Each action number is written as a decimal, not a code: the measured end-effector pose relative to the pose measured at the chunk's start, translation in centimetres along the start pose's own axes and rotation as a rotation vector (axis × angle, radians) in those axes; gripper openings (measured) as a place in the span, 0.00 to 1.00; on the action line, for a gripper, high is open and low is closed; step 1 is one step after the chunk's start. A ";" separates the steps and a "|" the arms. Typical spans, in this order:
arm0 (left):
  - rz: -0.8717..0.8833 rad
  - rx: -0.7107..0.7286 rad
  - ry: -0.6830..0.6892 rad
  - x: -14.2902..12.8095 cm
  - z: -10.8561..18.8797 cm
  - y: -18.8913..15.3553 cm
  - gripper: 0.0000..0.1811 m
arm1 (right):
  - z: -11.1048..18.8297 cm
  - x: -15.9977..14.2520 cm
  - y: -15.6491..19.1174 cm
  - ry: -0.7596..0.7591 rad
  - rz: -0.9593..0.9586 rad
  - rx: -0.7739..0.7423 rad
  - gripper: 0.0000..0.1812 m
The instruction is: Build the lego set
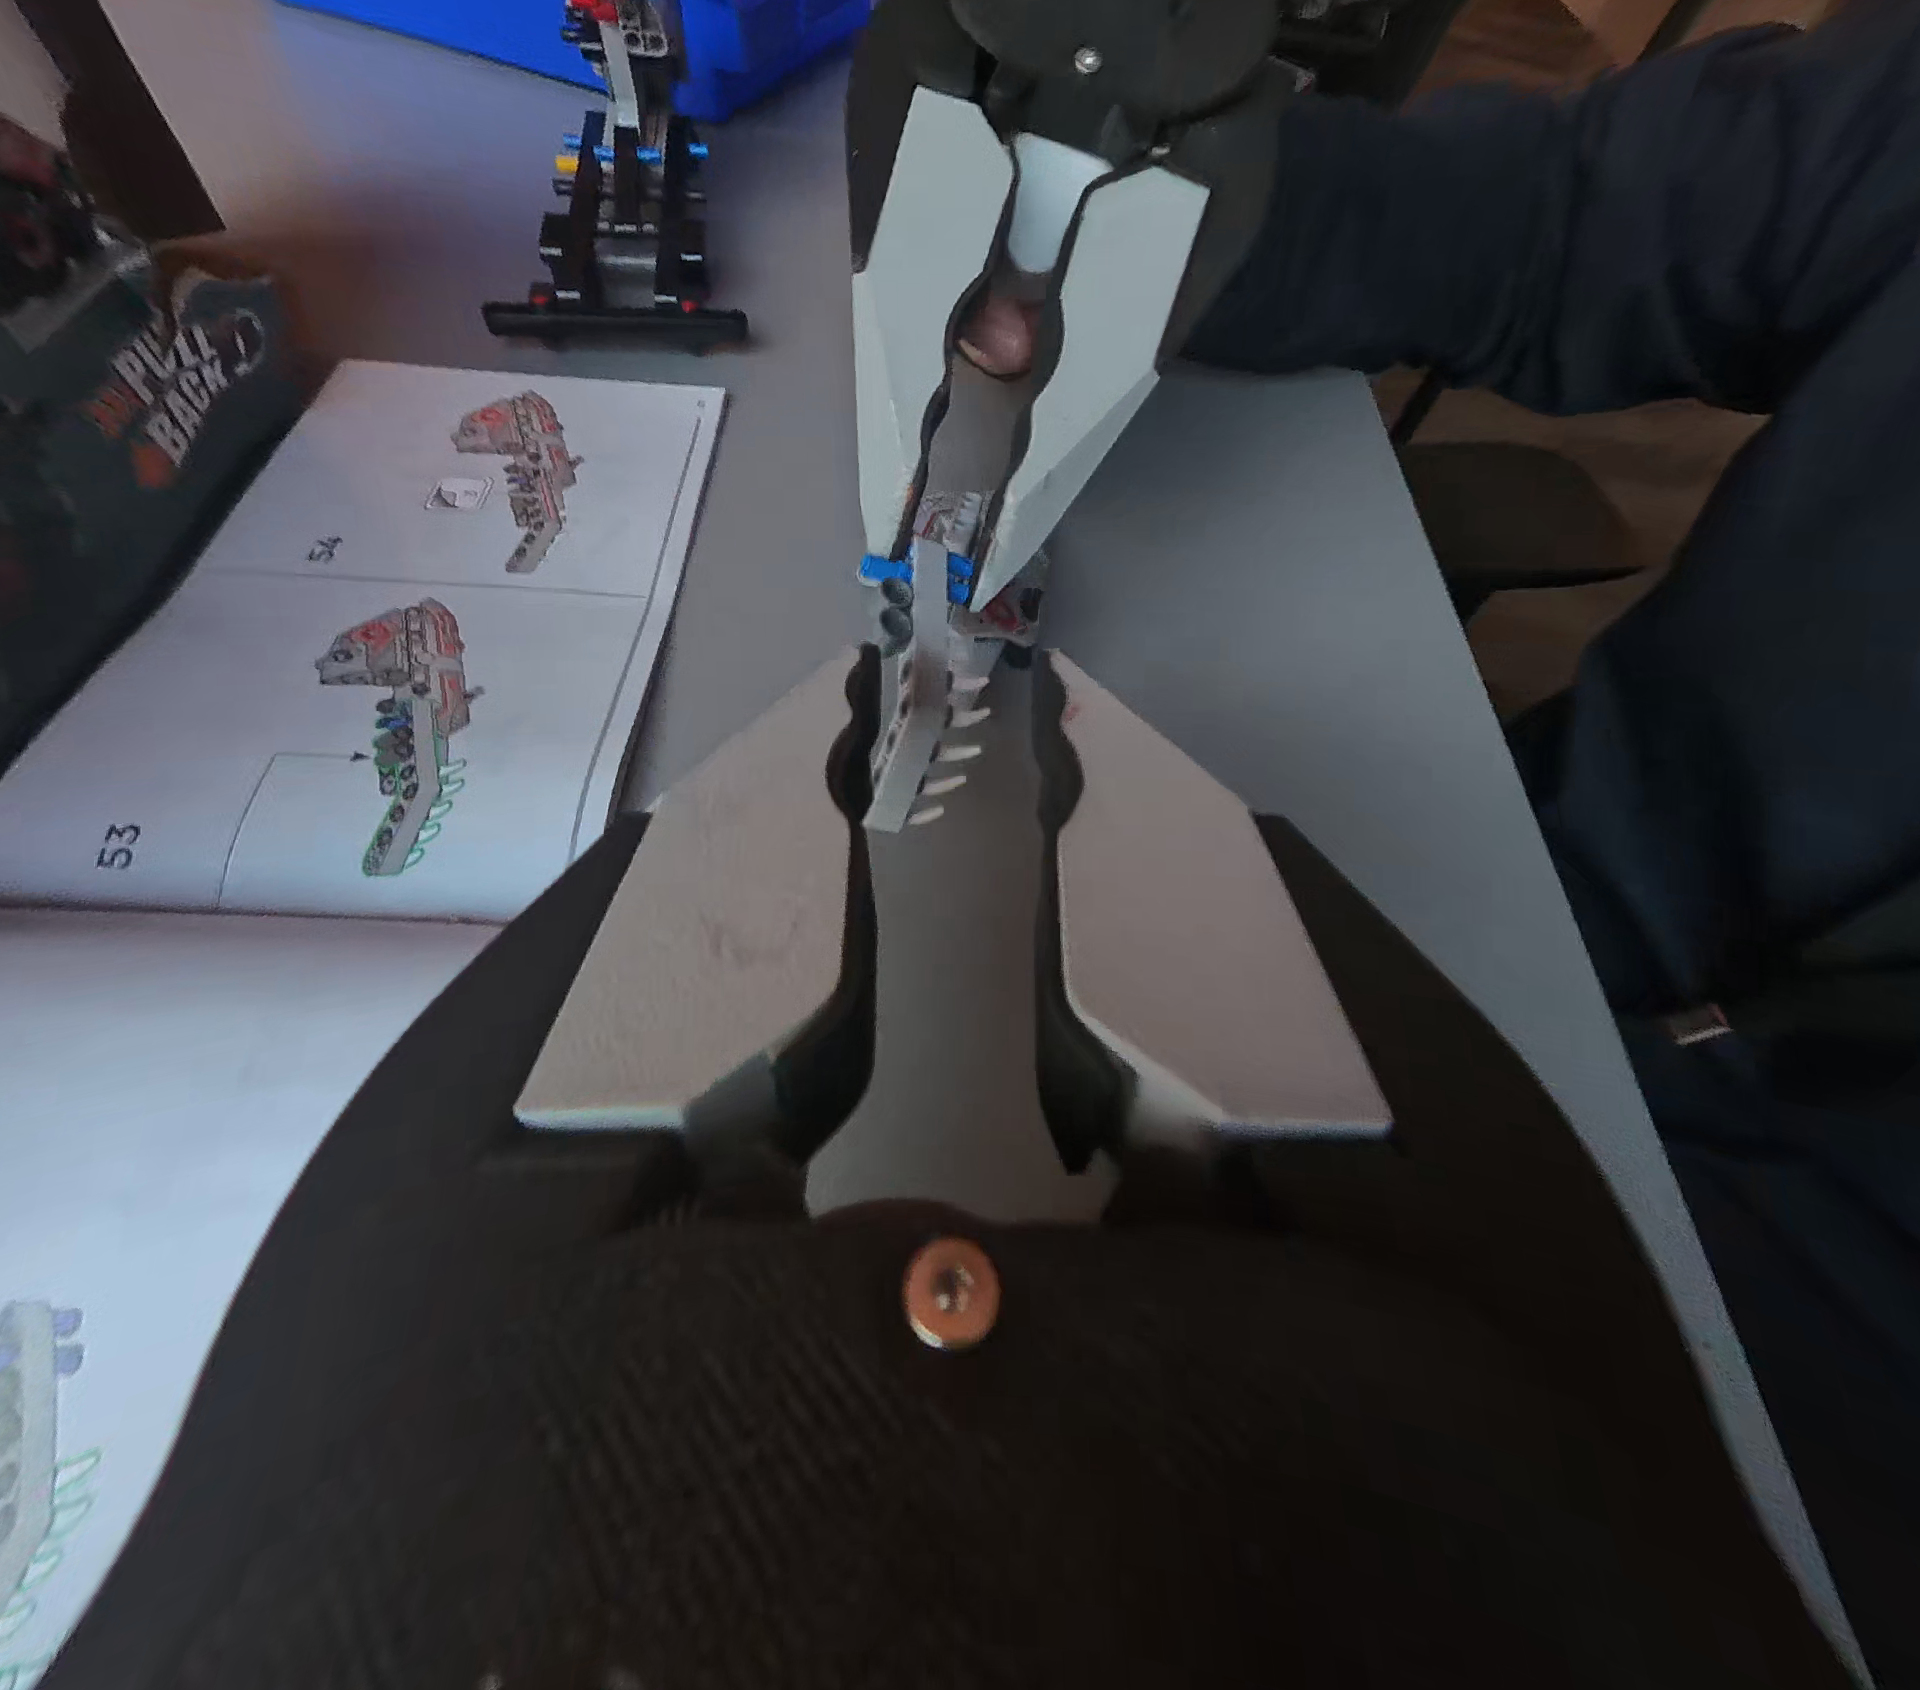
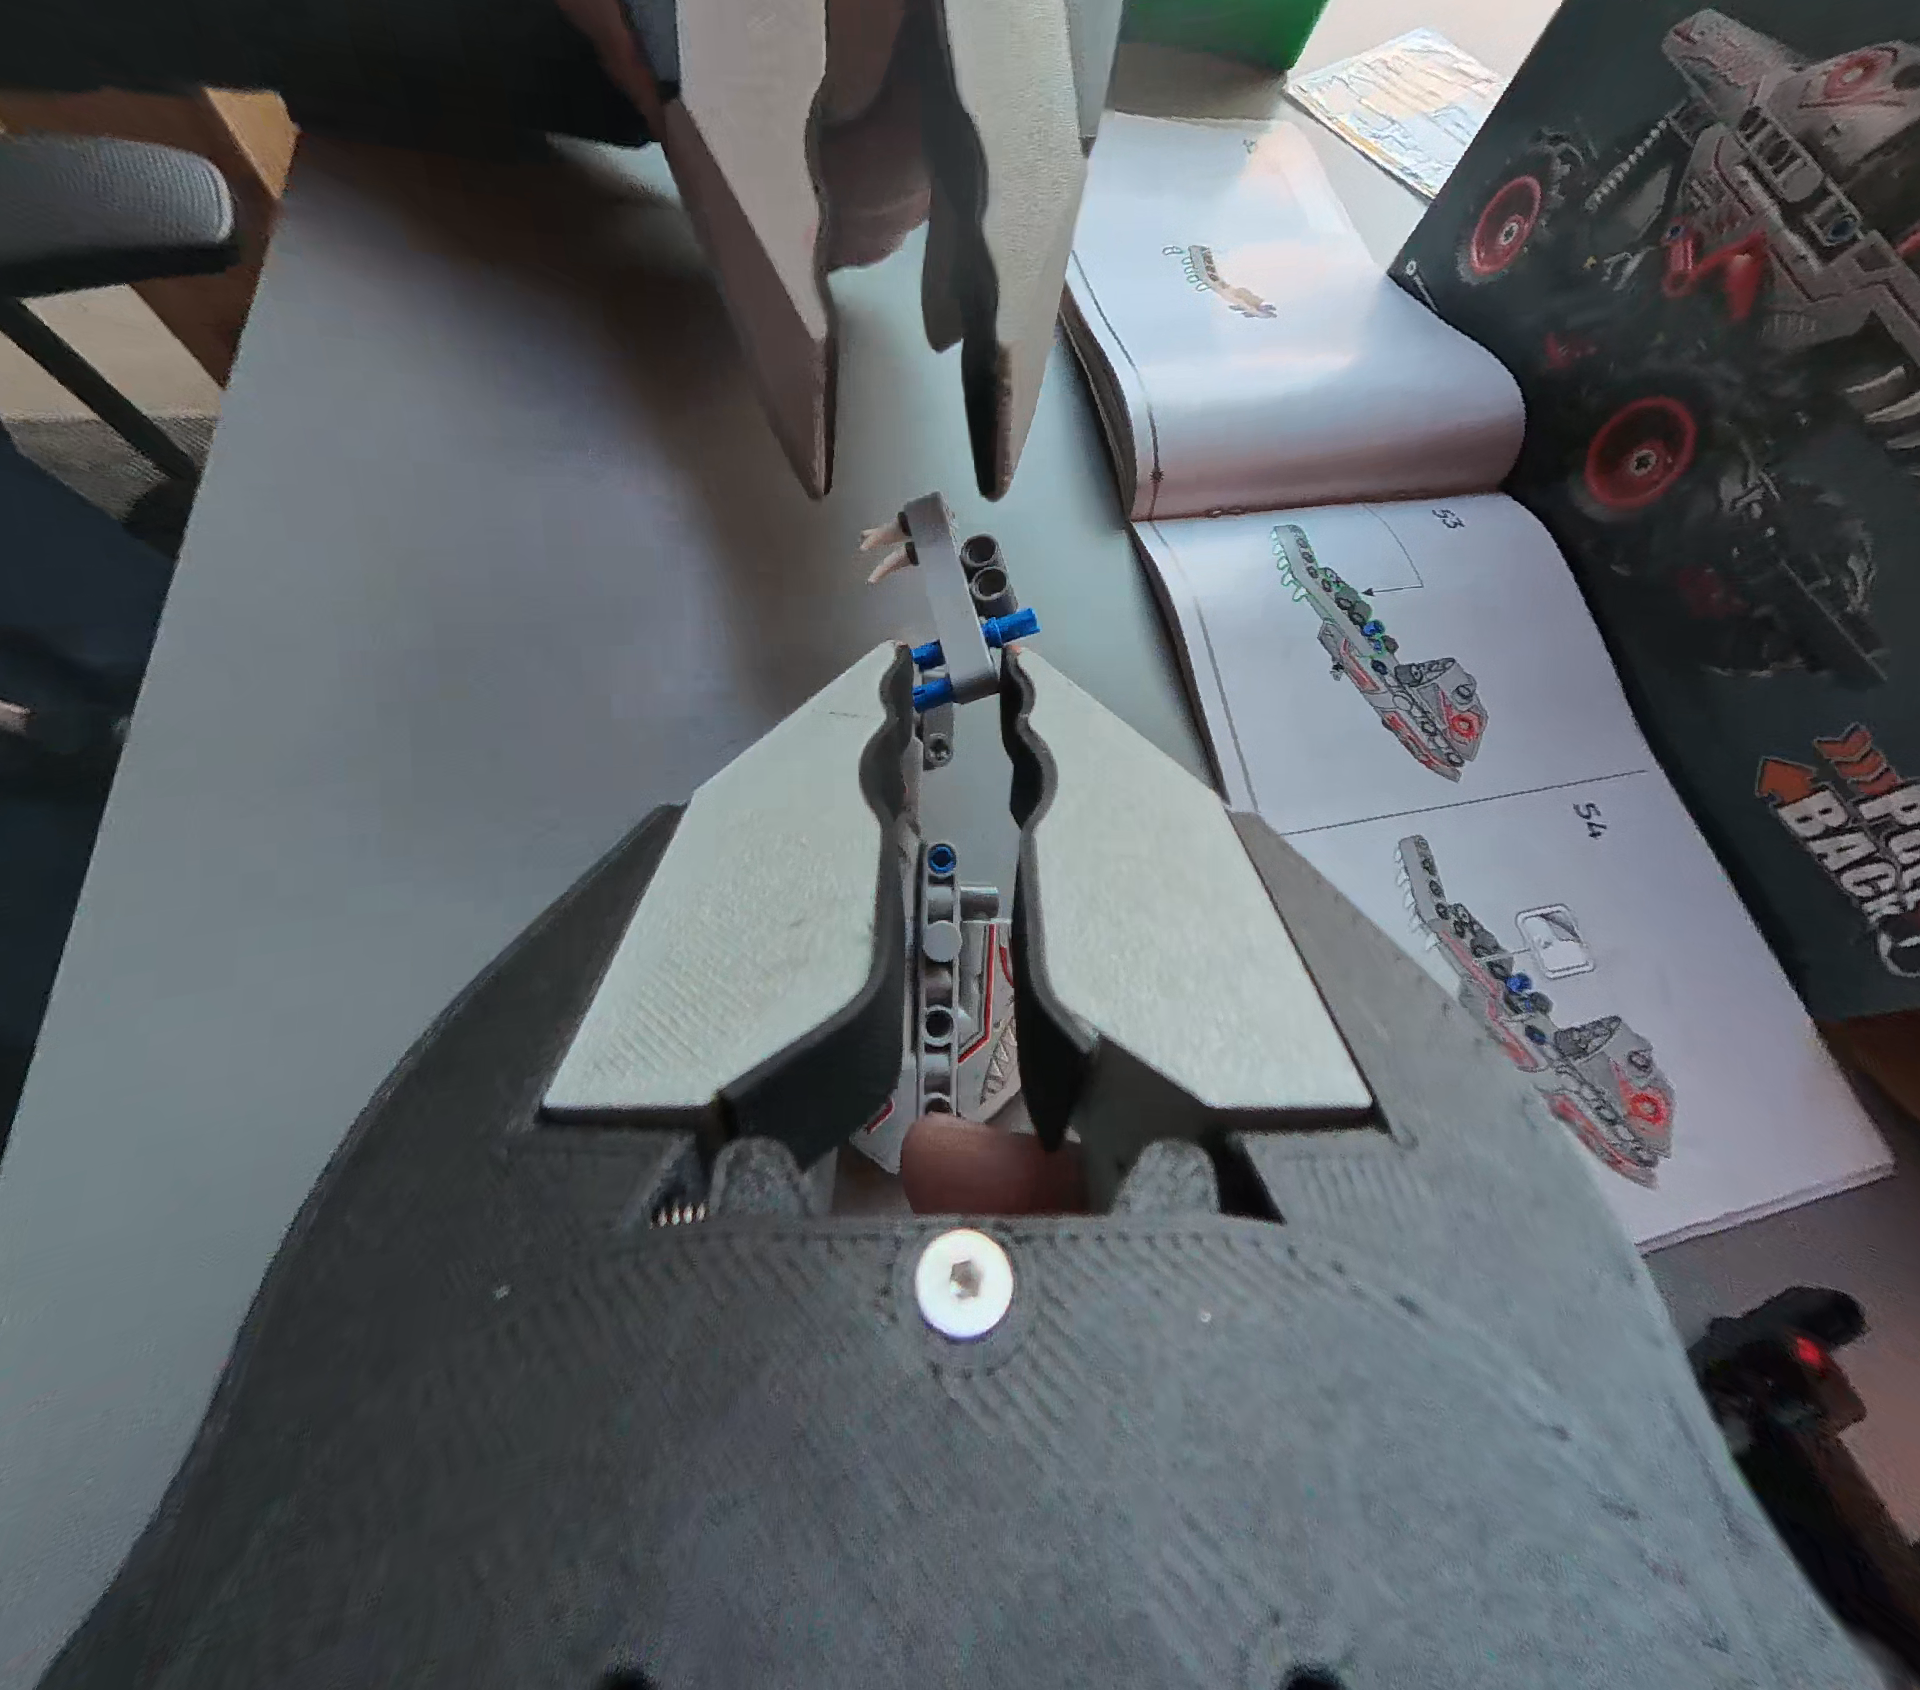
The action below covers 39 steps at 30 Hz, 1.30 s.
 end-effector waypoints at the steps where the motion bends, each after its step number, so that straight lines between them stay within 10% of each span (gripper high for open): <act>1: -0.011 0.008 0.002 0.1 -0.3 -0.2 0.14 | 0.1 0.0 -0.1 -0.019 -0.020 0.022 0.08; 39: 0.141 -0.061 0.108 -1.4 -0.9 -0.2 0.04 | 0.1 0.1 0.5 0.022 0.054 0.019 0.15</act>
Point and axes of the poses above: each gripper's, where its closed fingertips meet, z back along the fingers, x out of its top, y = z × x across the jaws, the point moved 10 cm from there along z, back along the fingers, and after that the axes turned 3 degrees about z, right-handed, at the moved point
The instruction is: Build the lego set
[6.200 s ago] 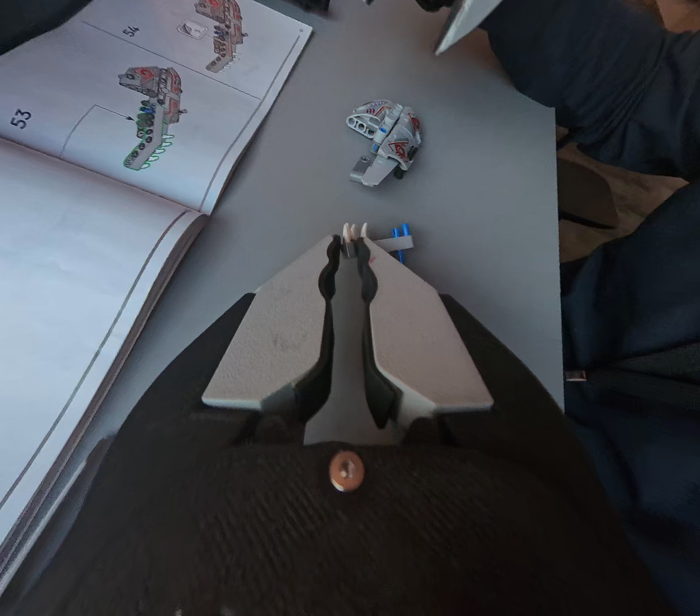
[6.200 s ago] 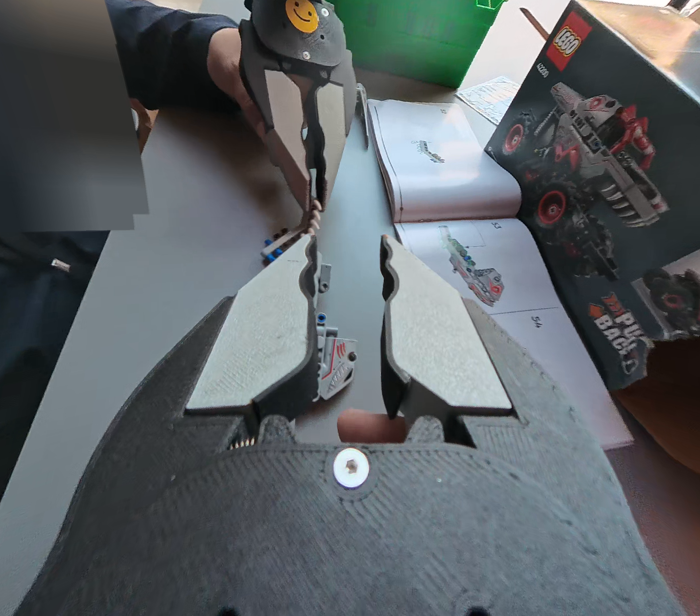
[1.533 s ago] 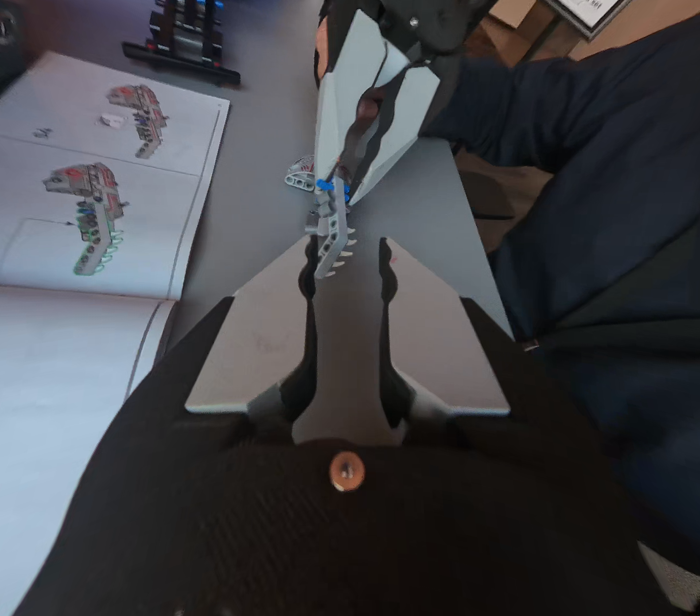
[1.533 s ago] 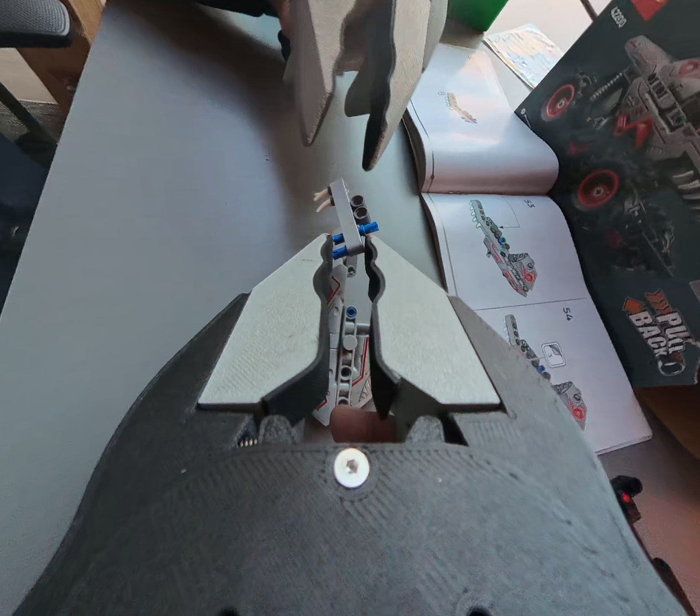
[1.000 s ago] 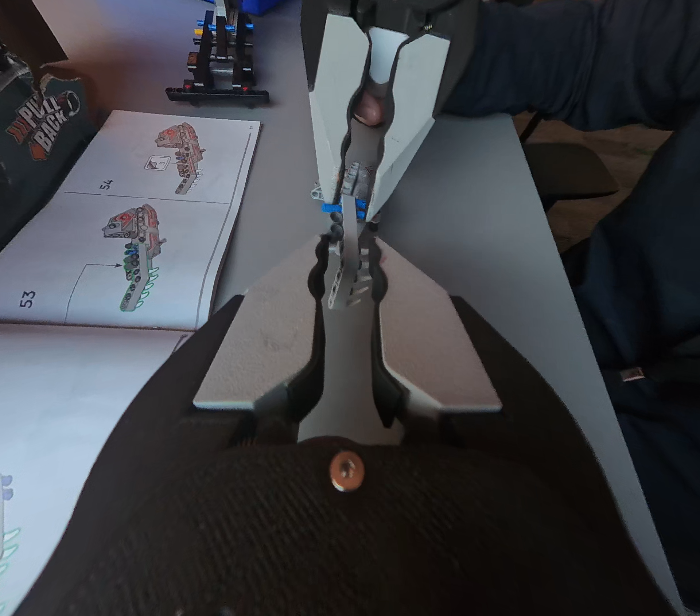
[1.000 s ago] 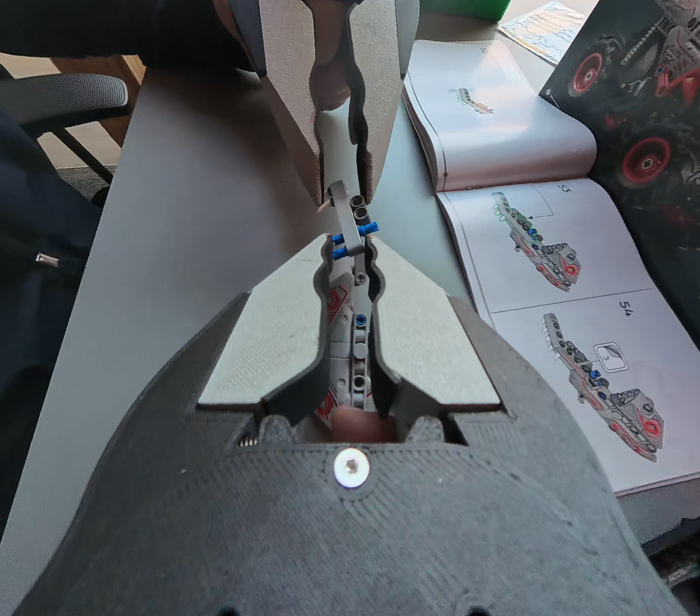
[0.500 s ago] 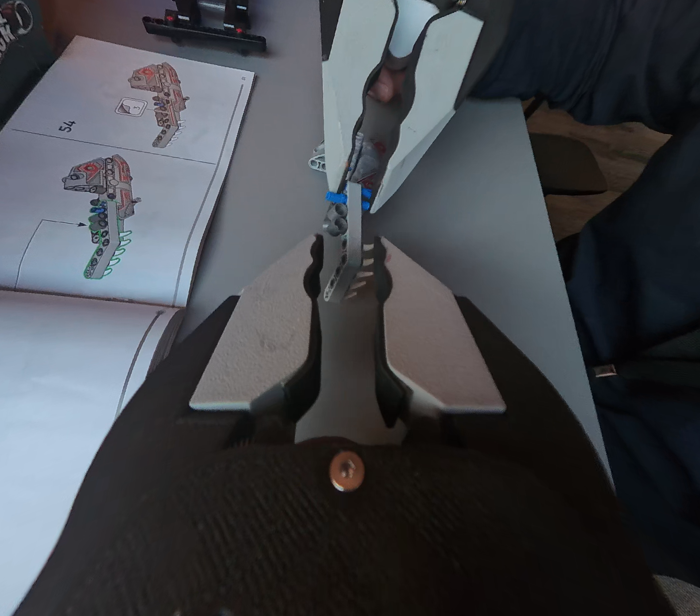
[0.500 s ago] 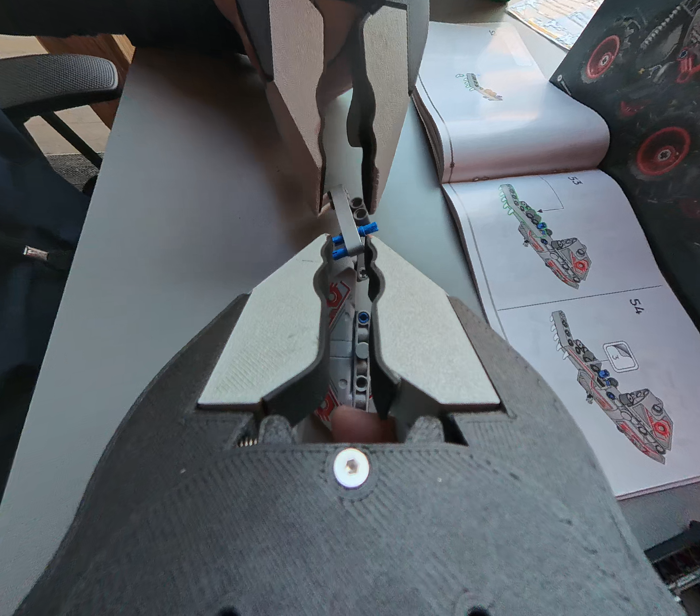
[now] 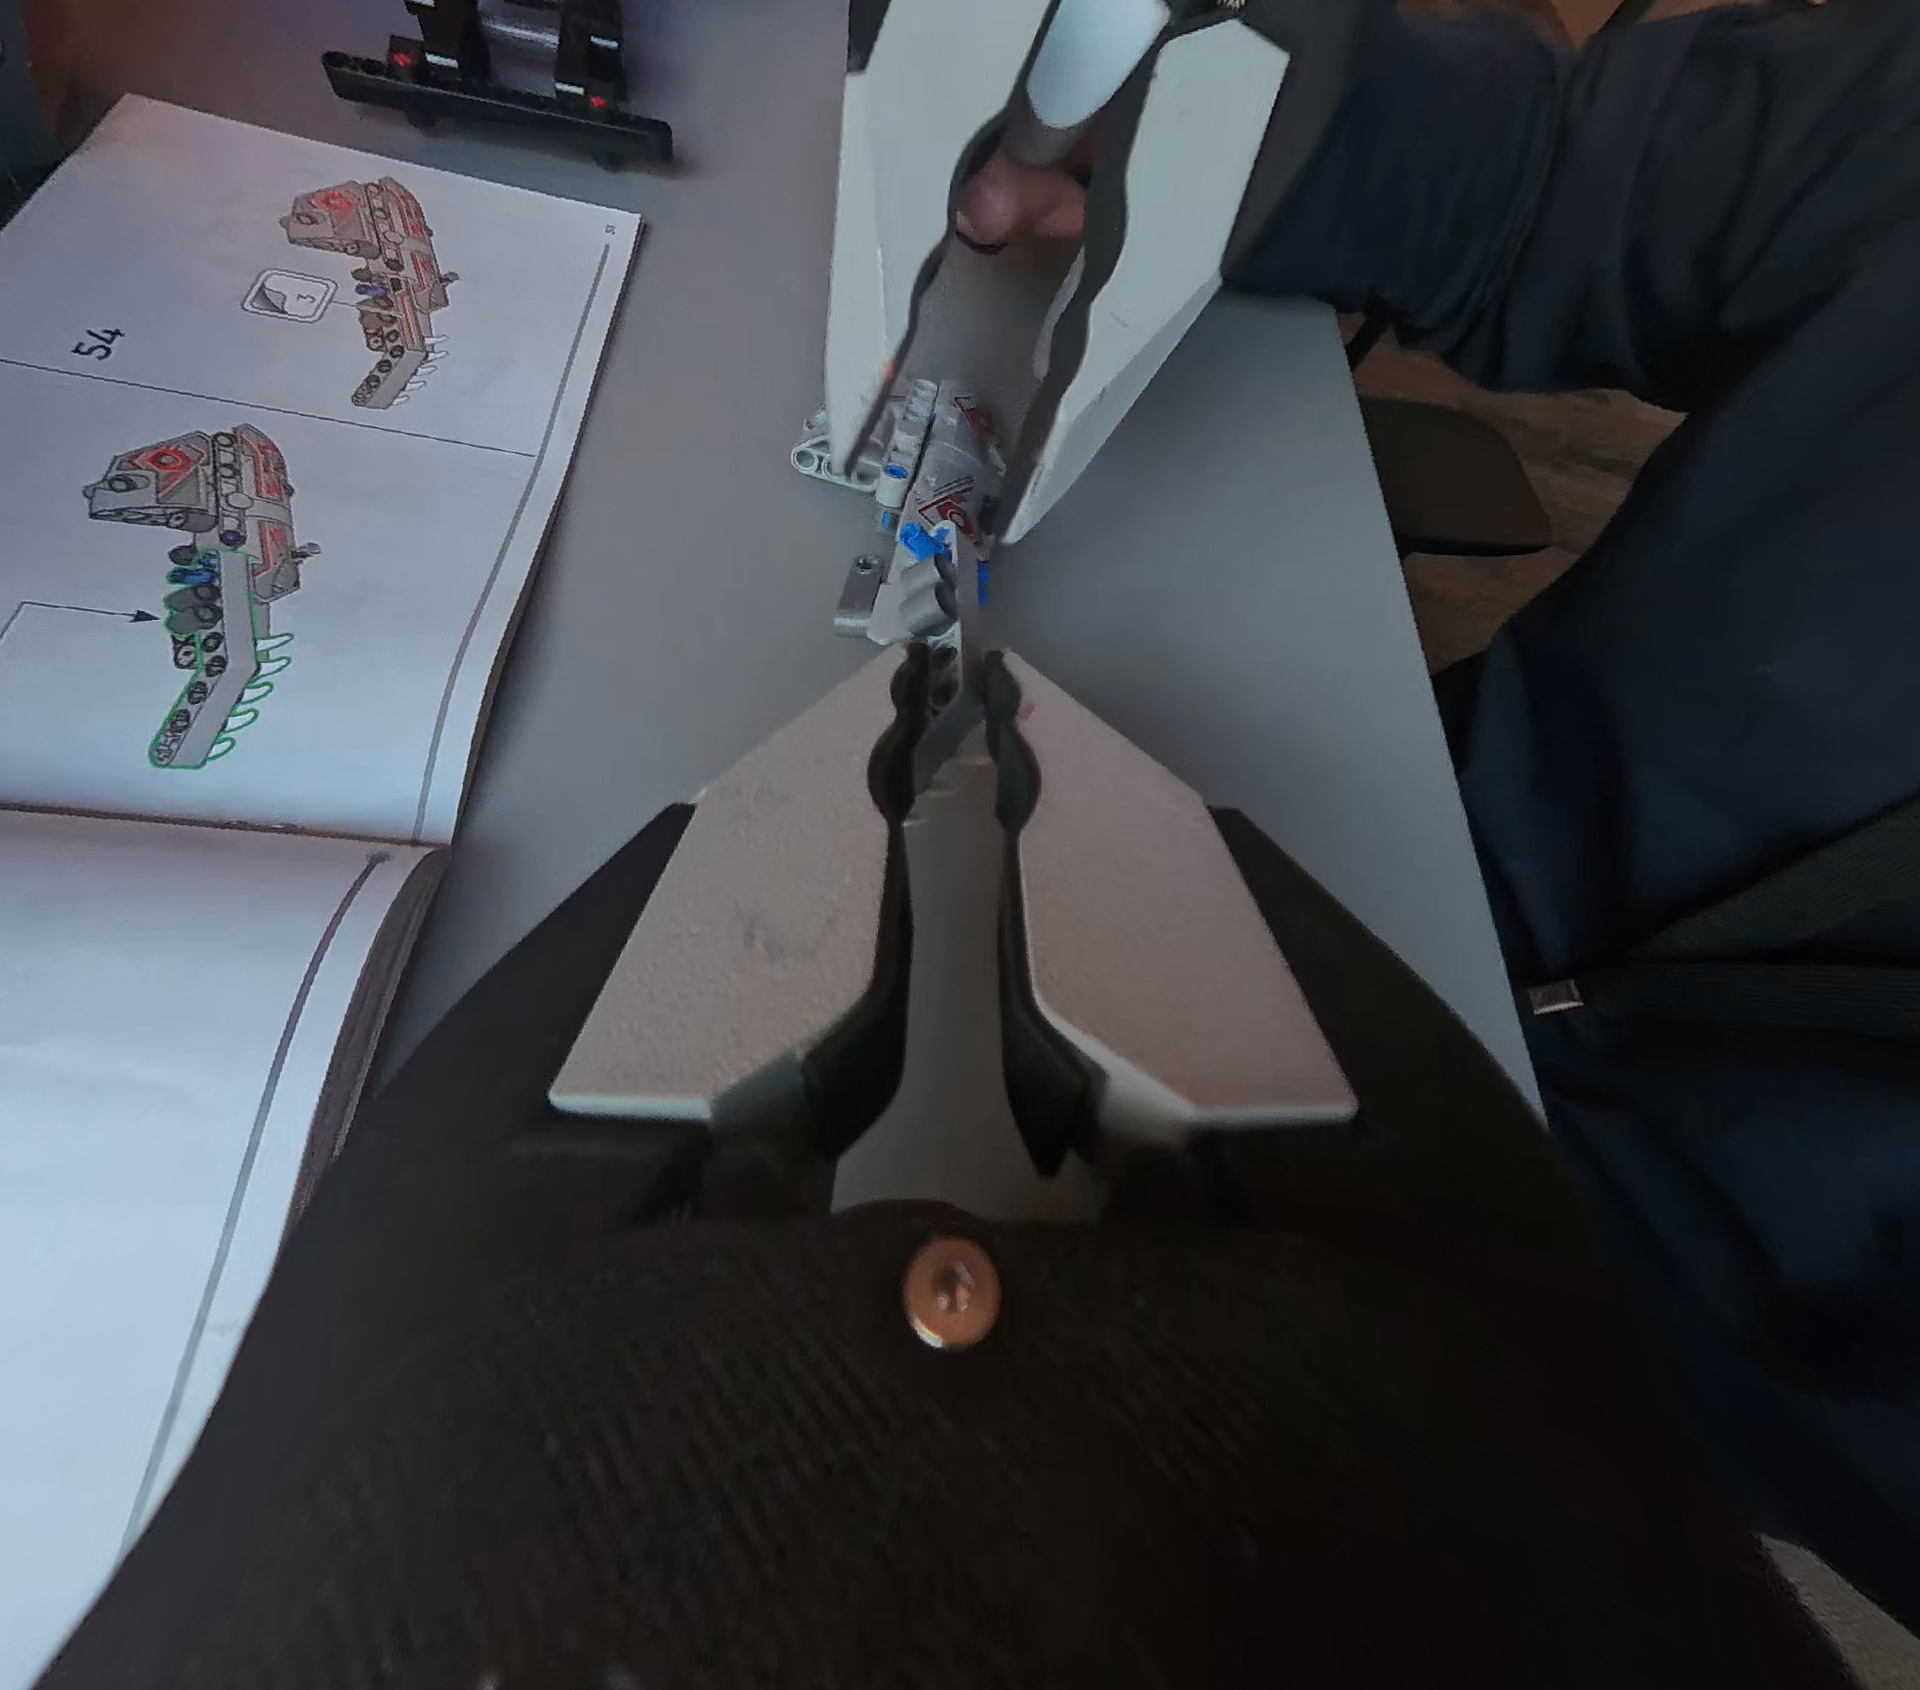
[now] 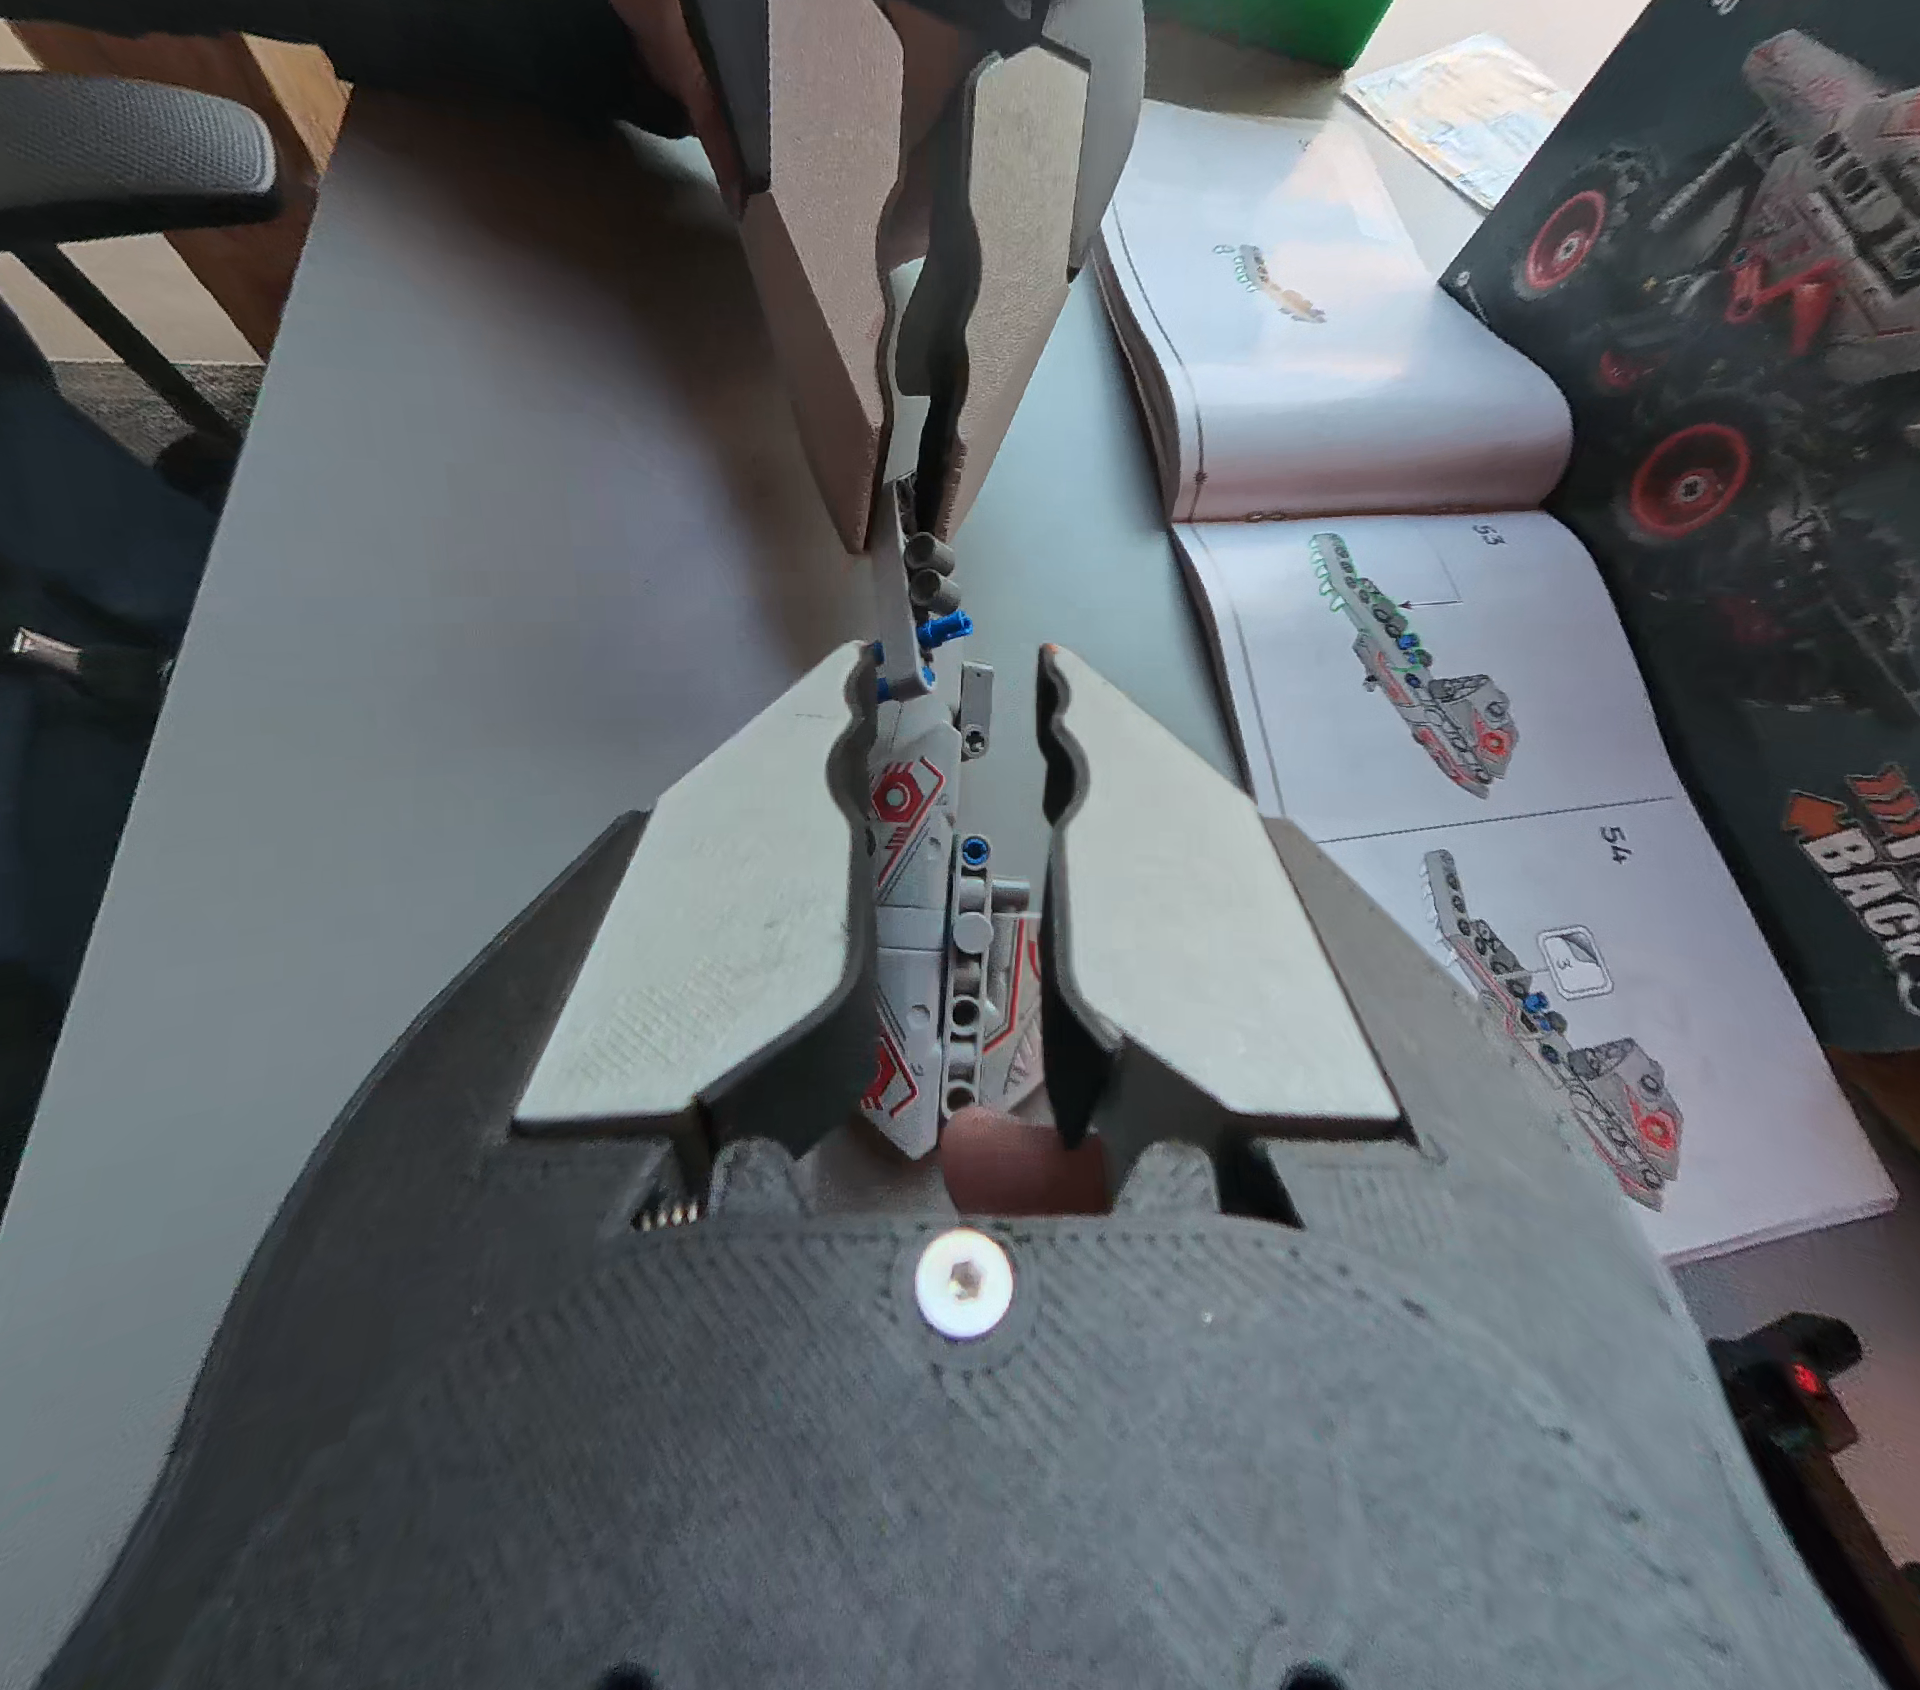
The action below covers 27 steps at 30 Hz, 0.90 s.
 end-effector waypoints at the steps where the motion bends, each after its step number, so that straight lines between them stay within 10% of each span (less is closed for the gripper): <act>1: 0.011 -0.004 0.002 -0.1 0.0 0.1 0.04 | 0.2 -0.1 0.0 0.002 0.005 -0.005 0.18; 27: 0.093 -0.020 0.062 -0.6 -0.3 0.5 0.04 | 3.0 -4.4 -0.5 0.094 -0.025 0.054 0.28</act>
Point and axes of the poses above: each gripper's, where its closed fingertips meet, z back along the fingers, x out of its top, y = z × x across the jaws, the point moved 10 cm from there along z, back along the fingers, and after that the axes turned 3 degrees about z, right-handed, at the moved point
